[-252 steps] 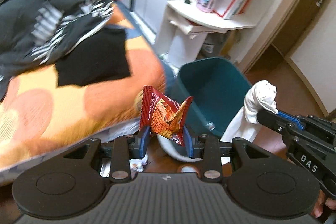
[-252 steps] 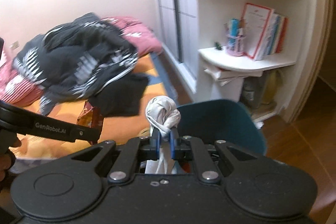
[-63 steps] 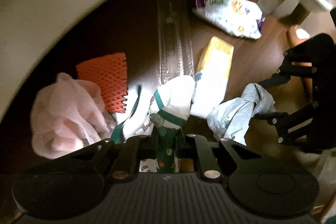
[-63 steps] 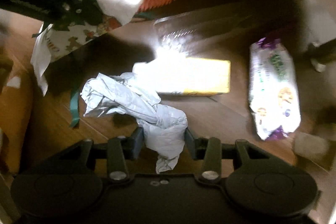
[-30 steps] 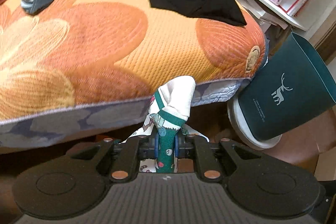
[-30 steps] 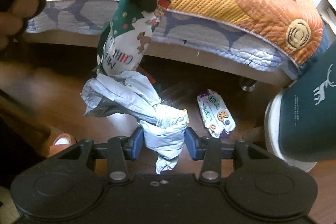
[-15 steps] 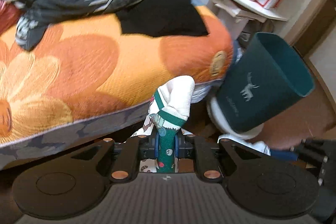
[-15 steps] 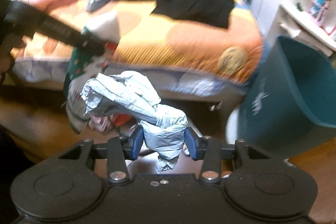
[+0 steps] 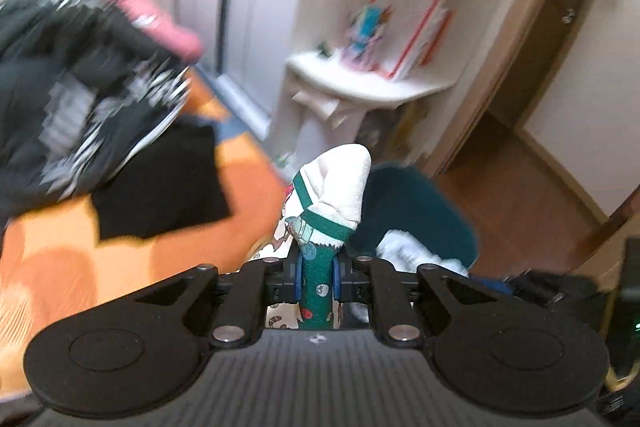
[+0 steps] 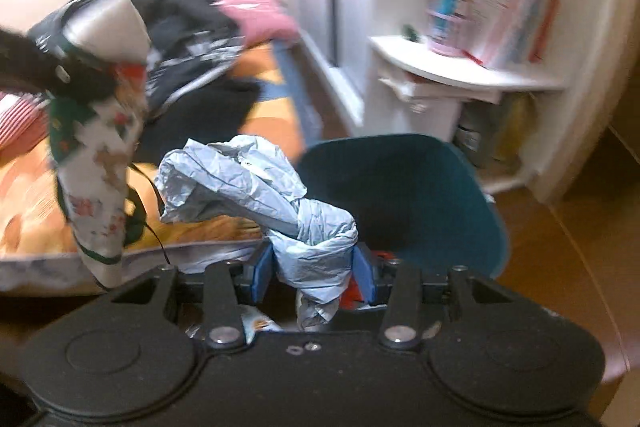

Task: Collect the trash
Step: 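Open right gripper to drop the grey bag while left releases the Christmas paper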

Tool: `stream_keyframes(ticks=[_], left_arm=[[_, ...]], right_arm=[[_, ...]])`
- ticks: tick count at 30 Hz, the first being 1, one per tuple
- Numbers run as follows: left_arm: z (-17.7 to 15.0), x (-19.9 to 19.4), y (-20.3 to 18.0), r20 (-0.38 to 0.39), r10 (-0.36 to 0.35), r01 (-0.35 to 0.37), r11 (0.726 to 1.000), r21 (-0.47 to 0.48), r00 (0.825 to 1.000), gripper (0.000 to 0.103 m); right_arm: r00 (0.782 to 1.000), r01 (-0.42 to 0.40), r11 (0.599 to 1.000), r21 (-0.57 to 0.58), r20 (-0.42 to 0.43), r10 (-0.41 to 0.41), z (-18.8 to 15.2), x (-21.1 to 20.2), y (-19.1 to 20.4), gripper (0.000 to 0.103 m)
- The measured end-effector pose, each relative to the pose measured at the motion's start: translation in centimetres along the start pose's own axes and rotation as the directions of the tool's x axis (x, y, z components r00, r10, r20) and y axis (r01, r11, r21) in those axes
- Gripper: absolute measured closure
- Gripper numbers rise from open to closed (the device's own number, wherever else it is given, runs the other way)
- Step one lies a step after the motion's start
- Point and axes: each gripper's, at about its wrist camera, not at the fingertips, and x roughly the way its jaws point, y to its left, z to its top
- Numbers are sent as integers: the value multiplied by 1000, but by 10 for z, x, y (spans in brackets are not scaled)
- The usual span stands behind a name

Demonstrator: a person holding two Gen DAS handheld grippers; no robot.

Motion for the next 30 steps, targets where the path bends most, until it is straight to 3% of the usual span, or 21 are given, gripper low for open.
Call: stream_keyframes(ticks=[6,11,17,23,30], left_arm=[[53,36,-62,62,-82,80,996,31,995,90],[68,82,-104,40,-109,107,993,40,993,90],[56,145,-130,-31,-88,90,992,89,996,90],[32,206,-120,-154,-69,79,995,59,986,90],[7,242,-106,-245,-26,43,997,62,969,90]], right_arm=[[997,76,995,67,-13,-76,6,20,-51,60],[993,115,989,88,-46,-111,4,45,-78,60],[989,121,990,75,-93,-114,-3,72,-90,60],[991,69,997,33,-113,-65,-5,96,-93,60],[993,49,999,-4,-103,-49,-11,96,-90,60]])
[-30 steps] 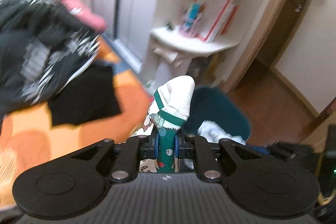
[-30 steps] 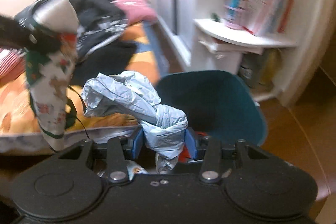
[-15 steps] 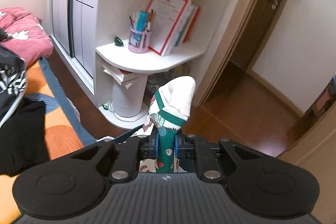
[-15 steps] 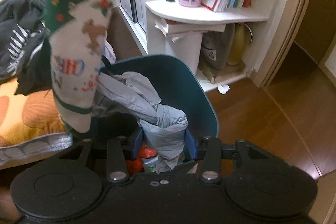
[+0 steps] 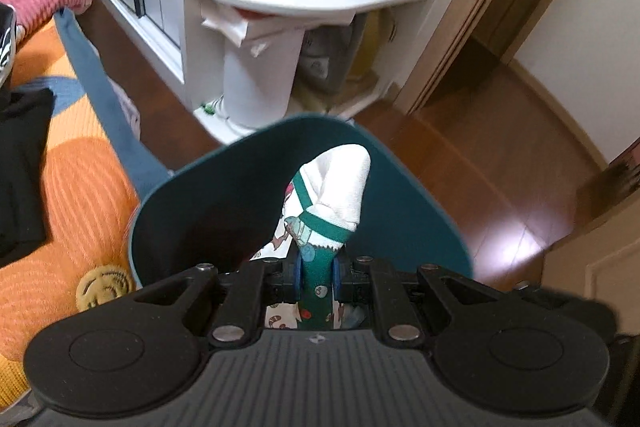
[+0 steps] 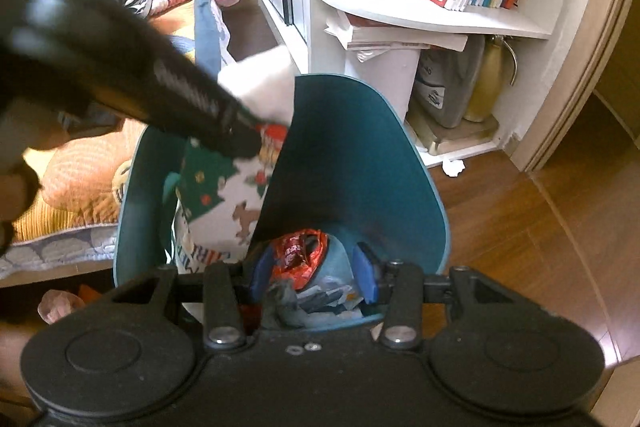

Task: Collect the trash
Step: 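Open right gripper to drop the grey bag while left releases the Christmas paper, then move both open tools back under the bed toward the remaining trash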

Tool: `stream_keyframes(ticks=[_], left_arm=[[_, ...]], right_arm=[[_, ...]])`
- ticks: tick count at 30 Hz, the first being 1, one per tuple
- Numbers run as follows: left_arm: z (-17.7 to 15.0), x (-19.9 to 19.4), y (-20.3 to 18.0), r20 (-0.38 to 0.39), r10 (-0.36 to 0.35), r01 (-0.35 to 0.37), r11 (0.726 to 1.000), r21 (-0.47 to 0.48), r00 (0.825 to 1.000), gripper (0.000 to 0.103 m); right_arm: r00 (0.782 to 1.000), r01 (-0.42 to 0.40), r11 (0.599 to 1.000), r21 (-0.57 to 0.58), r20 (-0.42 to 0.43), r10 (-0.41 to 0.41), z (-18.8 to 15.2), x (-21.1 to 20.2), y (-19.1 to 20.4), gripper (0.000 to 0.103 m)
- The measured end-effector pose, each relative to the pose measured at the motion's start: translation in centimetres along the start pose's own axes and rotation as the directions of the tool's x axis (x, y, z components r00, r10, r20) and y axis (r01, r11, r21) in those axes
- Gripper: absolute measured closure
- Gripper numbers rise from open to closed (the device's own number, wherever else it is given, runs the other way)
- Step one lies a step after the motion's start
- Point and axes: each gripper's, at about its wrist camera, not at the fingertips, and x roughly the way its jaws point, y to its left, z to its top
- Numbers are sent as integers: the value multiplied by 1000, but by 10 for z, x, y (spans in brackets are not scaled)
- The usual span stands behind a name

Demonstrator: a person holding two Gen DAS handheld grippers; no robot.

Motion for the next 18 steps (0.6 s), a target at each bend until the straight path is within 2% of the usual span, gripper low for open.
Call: stream_keyframes(ticks=[6,12,14,15,18], left_arm=[[-18,18,4,-71,23,-22,1000,12,997,85],[-32,12,2,-81,24,-22,1000,18,996,69],[-34,6,0,-67,28,-26,999,21,997,39],[-35,1,0,-54,33,-32,999,23,998,34],[-38,-13,-2,-37,29,-28,999,26,999,32]], right_arm=[[1000,2,1000,-2,-12,-2,-5,-5,2,59],[1000,16,1000,13,-12,-16,-10,-16,4,59],[1000,16,1000,21,-8,-16,-12,-22,5,58],[1000,15,1000,23,-7,-15,-13,-26,5,58],[1000,17,1000,25,2,-17,-14,-38,8,57]])
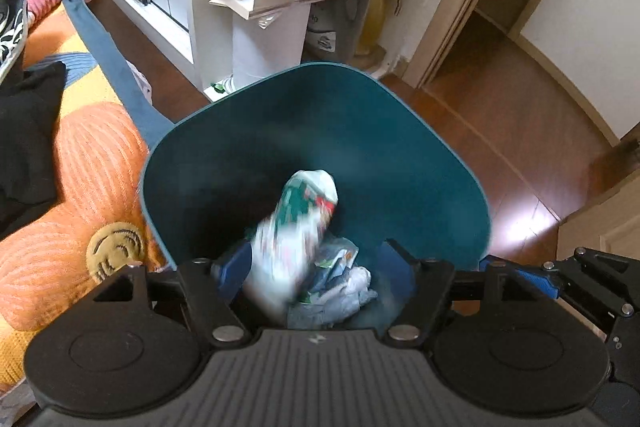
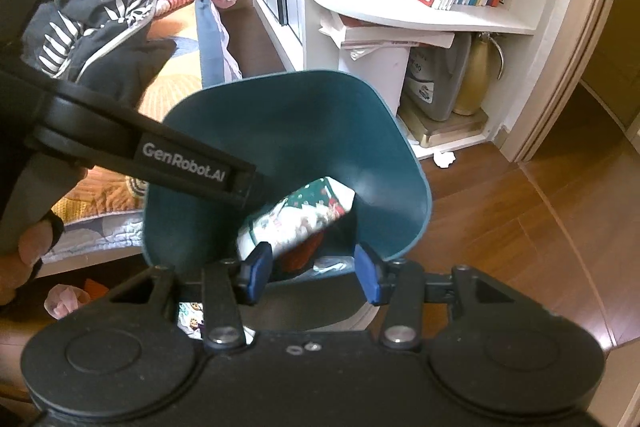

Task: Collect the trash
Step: 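Move both open tools back under the bed toward the remaining trash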

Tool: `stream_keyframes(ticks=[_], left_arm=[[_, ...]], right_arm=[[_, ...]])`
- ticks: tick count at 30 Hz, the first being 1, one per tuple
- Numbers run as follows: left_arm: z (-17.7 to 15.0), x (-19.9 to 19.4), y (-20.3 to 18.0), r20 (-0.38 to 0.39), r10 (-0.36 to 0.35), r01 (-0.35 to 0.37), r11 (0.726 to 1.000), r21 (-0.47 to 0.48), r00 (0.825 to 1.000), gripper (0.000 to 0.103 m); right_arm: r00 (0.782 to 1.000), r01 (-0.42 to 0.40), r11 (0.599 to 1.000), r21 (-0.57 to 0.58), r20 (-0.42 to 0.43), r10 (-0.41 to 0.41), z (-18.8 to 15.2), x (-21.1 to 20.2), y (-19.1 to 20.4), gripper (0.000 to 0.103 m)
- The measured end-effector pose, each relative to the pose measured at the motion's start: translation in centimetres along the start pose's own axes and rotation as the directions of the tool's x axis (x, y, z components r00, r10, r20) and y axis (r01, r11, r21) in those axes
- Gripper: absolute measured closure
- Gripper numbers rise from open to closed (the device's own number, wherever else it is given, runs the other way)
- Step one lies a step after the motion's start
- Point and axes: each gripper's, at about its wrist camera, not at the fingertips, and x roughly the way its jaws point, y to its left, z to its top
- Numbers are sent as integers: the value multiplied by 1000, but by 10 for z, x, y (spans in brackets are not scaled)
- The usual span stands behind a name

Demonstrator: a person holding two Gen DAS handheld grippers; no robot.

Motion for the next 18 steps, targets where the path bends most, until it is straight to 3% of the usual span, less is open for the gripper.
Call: stream_keyframes(ticks=[18], left_arm=[[-58,-150,38,158,20,-19,1000,-7,987,32]], right_arm=[[990,-74,995,-68,112,82,0,-100,67,55]])
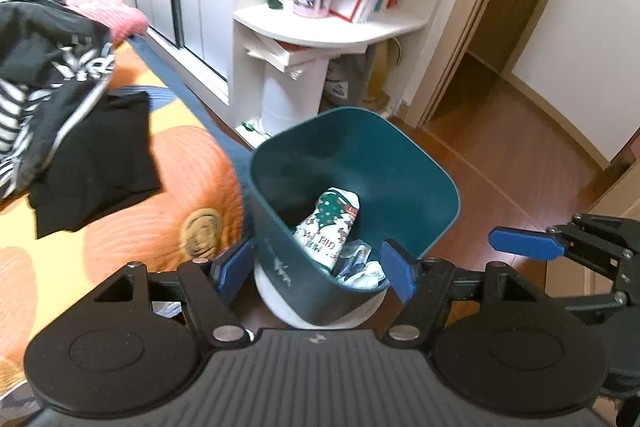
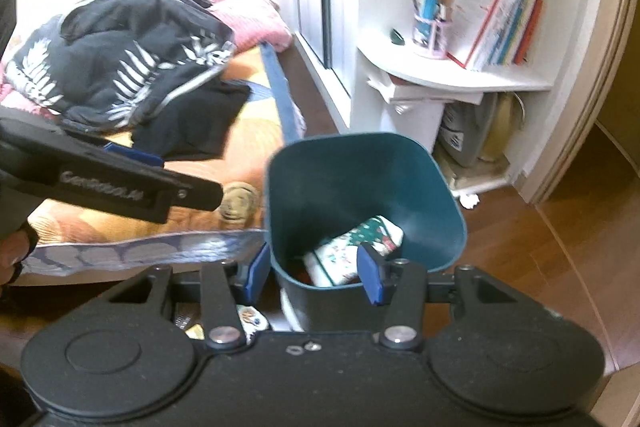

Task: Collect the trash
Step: 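Move both open tools back under the bed toward the remaining trash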

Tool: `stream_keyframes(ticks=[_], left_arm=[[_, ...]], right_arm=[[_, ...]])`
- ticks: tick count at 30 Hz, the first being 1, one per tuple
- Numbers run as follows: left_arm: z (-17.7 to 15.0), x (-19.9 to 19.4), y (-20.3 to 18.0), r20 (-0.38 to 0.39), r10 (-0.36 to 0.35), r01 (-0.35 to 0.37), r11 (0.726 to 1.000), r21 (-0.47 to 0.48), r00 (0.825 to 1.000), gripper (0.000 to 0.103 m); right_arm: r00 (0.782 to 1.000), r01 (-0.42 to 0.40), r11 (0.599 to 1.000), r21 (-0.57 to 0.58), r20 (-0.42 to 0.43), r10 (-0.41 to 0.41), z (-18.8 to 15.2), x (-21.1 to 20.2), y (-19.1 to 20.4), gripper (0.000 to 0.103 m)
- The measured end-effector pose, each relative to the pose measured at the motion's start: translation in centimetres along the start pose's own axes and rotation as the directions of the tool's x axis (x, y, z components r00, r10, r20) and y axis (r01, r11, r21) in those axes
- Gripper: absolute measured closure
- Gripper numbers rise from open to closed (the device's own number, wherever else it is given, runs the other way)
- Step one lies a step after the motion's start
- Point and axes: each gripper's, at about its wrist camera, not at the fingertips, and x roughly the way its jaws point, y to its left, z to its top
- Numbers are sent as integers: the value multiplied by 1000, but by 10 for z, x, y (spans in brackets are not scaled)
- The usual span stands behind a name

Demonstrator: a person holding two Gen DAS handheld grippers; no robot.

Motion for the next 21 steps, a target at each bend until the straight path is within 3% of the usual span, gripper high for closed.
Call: stream_keyframes(ticks=[7,12,21], left_arm=[[-29,-63,33,51,17,-16,999,-29,999,32],[-56,-100,63,93,42,-35,997,-67,995,23],[-109,-117,135,68,161,-148,976,-161,985,19]], right_arm=[[995,-96,995,-37,34,97,4,-24,43,55],[986,-161,984,-75,30,163,6,-29,81,55],[961,-272,957,-100,-70,266,-16,12,148,55]])
